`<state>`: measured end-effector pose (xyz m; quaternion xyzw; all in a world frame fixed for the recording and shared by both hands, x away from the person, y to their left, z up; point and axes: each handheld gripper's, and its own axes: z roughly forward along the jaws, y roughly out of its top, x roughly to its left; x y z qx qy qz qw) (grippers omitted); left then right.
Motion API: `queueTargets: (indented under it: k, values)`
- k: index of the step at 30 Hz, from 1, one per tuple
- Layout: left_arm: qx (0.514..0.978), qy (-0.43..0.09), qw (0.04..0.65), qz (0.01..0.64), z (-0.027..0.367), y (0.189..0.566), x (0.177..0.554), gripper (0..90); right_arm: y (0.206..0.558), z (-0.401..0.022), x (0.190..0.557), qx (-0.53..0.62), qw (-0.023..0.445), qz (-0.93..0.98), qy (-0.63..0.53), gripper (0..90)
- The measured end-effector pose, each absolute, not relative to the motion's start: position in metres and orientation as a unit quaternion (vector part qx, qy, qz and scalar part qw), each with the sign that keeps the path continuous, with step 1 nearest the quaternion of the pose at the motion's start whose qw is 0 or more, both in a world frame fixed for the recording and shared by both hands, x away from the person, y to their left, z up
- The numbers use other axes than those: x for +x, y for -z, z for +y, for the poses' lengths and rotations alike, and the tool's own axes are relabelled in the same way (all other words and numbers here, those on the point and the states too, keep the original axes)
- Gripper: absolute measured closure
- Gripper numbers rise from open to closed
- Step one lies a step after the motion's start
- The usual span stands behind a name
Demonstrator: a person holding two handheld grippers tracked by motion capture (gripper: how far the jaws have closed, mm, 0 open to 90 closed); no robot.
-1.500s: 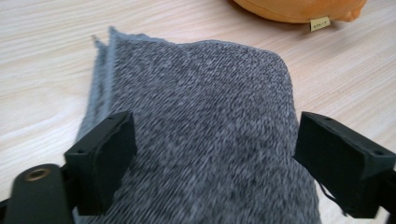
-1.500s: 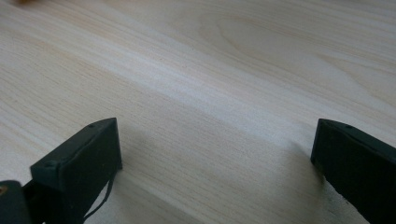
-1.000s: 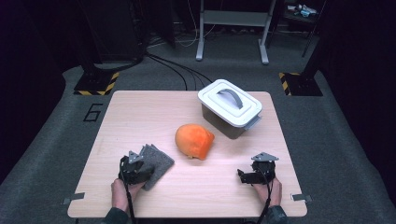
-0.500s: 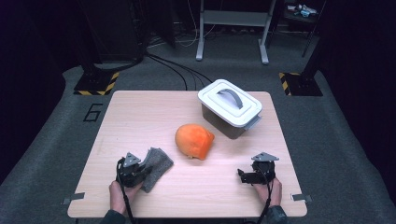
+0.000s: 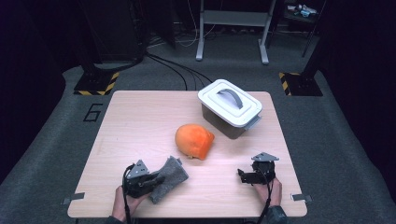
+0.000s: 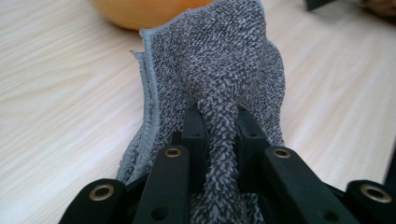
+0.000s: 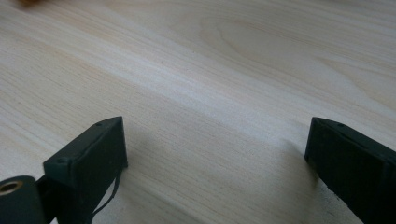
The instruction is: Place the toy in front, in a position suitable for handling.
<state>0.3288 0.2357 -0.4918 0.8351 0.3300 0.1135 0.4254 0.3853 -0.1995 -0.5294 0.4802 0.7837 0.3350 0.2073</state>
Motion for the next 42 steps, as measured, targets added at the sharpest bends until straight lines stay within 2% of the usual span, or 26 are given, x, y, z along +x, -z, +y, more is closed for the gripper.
queueTargets:
  k: [6,17,18,20,22,24,27,32,42]
  values:
    - [0.861,-0.086,0.419,0.275,0.204,0.5,0.329,77.7,0.529,-0.2,0.385,0.481,0.208,0.783,-0.335,4.8]
    - [0.886,-0.058,0.403,0.223,0.158,0.509,0.333,75.0,0.529,-0.2,0.385,0.481,0.209,0.783,-0.334,4.8]
    - [0.889,-0.059,0.398,0.221,0.154,0.511,0.335,72.4,0.529,-0.2,0.385,0.482,0.21,0.782,-0.334,4.8]
    - [0.89,-0.054,0.395,0.221,0.153,0.512,0.337,60.8,0.529,-0.2,0.385,0.482,0.21,0.782,-0.334,4.8]
    - [0.89,-0.063,0.389,0.228,0.154,0.511,0.337,44.0,0.529,-0.2,0.385,0.482,0.209,0.782,-0.334,4.7]
    - [0.884,-0.07,0.394,0.241,0.158,0.509,0.336,31.9,0.529,-0.2,0.385,0.482,0.209,0.782,-0.334,4.7]
    - [0.877,-0.079,0.398,0.256,0.163,0.506,0.335,21.1,0.529,-0.2,0.385,0.483,0.209,0.782,-0.334,4.7]
    - [0.854,-0.107,0.411,0.299,0.189,0.5,0.331,14.4,0.529,-0.2,0.385,0.483,0.209,0.782,-0.334,4.8]
    - [0.793,-0.17,0.382,0.443,0.261,0.514,0.34,10.9,0.529,-0.2,0.385,0.487,0.205,0.778,-0.34,6.5]
